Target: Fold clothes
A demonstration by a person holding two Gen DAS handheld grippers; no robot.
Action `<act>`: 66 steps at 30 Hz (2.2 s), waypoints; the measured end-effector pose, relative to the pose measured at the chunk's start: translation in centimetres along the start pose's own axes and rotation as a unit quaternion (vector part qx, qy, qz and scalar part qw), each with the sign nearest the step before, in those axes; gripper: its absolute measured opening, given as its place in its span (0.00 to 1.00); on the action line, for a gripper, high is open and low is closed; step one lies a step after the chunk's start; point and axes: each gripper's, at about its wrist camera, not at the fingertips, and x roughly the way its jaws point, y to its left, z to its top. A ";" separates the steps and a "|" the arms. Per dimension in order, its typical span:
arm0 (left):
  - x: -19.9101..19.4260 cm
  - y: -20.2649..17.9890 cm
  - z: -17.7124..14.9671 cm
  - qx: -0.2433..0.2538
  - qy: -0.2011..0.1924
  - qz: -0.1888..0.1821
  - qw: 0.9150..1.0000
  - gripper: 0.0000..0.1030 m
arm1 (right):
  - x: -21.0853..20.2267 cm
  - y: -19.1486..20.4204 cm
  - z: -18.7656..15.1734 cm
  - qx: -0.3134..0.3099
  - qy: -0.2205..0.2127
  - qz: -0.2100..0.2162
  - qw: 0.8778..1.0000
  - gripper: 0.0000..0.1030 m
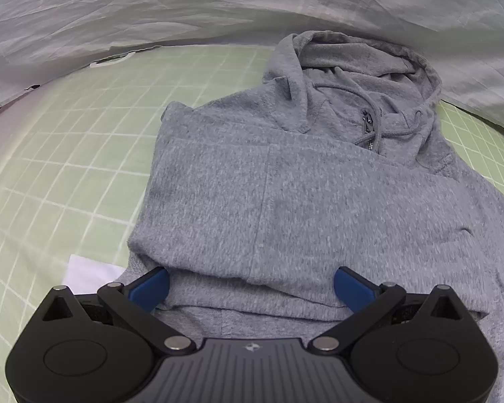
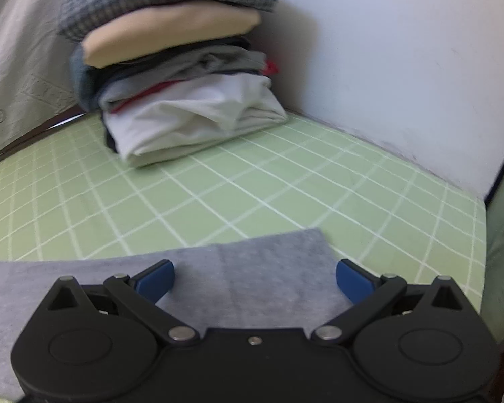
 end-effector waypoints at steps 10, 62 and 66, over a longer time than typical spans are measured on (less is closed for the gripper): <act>-0.1 0.1 -0.2 -0.002 -0.006 0.000 1.000 1.00 | -0.2 0.5 -0.2 0.011 0.008 0.000 1.000 0.99; -4.7 6.4 1.3 0.034 -0.037 -0.097 0.994 0.94 | -16.2 30.6 -3.6 -0.130 0.020 0.252 0.959 1.00; -4.8 3.3 0.8 0.080 -0.018 -0.143 0.986 0.69 | -14.3 26.9 -4.5 -0.105 0.041 0.197 0.974 1.00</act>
